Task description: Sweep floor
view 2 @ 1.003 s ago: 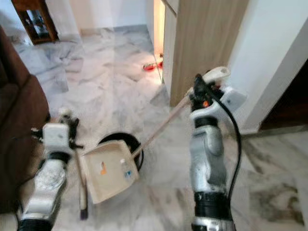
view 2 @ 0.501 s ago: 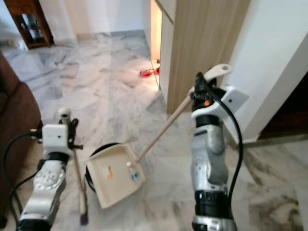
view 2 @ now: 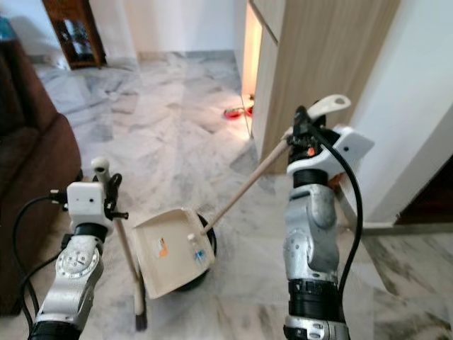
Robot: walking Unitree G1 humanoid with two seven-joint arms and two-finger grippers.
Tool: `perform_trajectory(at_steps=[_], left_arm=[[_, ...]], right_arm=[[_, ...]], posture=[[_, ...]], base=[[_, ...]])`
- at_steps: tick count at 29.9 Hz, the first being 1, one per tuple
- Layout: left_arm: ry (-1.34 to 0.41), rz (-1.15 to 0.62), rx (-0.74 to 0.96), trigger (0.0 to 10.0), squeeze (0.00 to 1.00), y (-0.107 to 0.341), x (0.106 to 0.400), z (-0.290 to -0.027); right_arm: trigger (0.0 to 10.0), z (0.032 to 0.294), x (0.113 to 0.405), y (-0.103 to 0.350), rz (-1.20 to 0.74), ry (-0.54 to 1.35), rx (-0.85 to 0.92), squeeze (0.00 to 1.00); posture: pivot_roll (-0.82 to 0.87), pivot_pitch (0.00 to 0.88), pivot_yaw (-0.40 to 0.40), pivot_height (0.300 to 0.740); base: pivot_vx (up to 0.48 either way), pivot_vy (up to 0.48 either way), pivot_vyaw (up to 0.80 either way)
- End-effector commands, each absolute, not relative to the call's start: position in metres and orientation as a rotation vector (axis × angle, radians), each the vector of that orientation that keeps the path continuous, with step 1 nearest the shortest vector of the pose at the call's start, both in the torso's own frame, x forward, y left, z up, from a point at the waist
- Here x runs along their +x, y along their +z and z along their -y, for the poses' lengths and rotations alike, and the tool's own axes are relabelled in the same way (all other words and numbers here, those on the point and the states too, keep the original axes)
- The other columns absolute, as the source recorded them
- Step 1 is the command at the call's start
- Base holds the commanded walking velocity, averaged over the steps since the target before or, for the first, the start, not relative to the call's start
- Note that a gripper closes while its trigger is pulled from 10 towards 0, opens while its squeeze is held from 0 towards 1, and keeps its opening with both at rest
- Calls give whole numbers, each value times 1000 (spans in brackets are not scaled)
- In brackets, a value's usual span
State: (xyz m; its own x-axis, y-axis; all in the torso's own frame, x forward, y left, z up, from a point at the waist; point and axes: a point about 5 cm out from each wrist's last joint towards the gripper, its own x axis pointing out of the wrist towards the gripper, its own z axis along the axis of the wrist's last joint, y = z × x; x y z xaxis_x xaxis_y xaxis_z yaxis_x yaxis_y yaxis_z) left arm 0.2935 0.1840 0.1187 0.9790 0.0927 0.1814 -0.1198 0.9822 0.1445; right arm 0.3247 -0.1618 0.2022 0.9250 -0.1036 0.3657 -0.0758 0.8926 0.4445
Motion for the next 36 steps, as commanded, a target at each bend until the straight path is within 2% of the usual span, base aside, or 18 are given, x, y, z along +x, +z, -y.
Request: perform_trajectory(at_steps=[1,12,25,36], left_arm=[[102,222,185,10000,0,129,294,-187],[143,239,302,10000,0,135,273,-211],[131,237,297,10000,0,136,264,-208],[150,237,284,10000,0,139,265,-206]], right_arm=[[10000,157,324,216,448,2,503,0],[10000,162,324,217,457,-19,497,0],[10000,164,325,220,466,-22,495,0],[10000,162,326,220,464,-15,497,0]], posture=[[28,0,10,740],[29,0,10,740],[27,0,7,740],[29,0,4,740]], base=[[0,375,0],[0,85,0],[0,0,0],[0,254,0]])
